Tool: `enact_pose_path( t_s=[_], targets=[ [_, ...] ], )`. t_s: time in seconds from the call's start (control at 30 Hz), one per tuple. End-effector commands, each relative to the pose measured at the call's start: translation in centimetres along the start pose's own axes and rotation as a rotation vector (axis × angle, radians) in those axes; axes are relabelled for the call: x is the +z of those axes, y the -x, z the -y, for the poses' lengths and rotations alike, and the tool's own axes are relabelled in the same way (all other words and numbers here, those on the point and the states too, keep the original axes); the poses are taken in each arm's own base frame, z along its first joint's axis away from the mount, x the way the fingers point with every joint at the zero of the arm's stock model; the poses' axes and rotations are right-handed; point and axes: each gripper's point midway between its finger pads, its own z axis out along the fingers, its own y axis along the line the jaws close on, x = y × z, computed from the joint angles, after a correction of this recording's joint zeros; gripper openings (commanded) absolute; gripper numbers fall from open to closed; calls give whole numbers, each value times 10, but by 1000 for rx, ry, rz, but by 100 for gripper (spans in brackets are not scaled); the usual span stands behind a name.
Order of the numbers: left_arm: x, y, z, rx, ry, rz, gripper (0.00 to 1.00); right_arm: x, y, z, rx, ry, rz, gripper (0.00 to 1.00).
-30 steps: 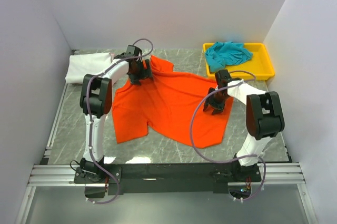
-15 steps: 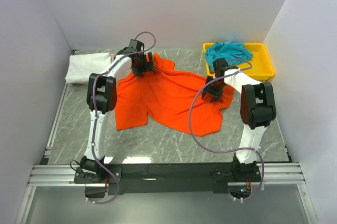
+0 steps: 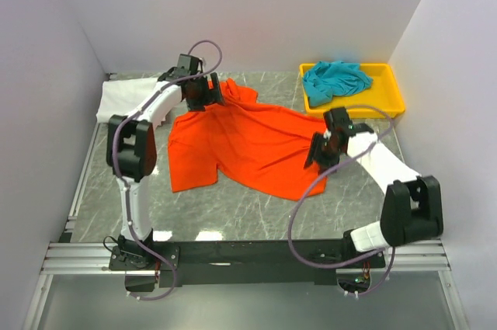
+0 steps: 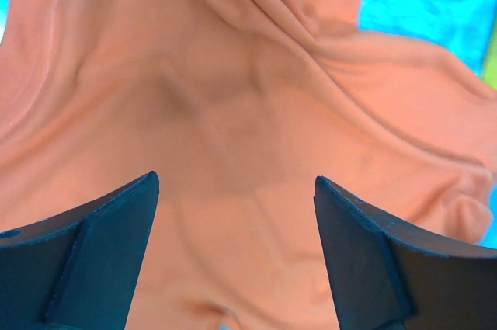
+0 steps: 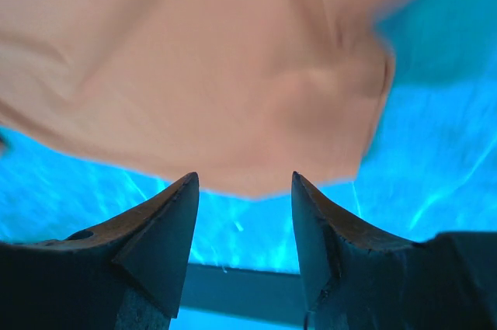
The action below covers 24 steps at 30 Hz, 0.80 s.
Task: Fold and stack the t-shirts
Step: Flatten the tshirt out
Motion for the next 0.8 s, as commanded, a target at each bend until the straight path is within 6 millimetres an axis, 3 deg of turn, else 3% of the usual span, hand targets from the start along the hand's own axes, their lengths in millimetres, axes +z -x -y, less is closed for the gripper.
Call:
enact_pose_path(
  t_s=[0.0,0.03,0.23,0.43,0.77],
  targets=[
    [-36,5,8,39,-23,52,87,-2,-38,7,60,8,-43,58],
    [-34,-8,1,36,-11,27,87,0,-42,7,67,14,-44,58],
    [-45,-38,-15,33,25,-21,87,16,-68,18,95,-19,-94,58],
    [-40,-71,-36,19,59,-80,88,33,-73,27,110,-52,-91,57],
    [-43,-72,-36,9,41,-83,88,50,-64,32,114,-97,-73,50]
  ],
)
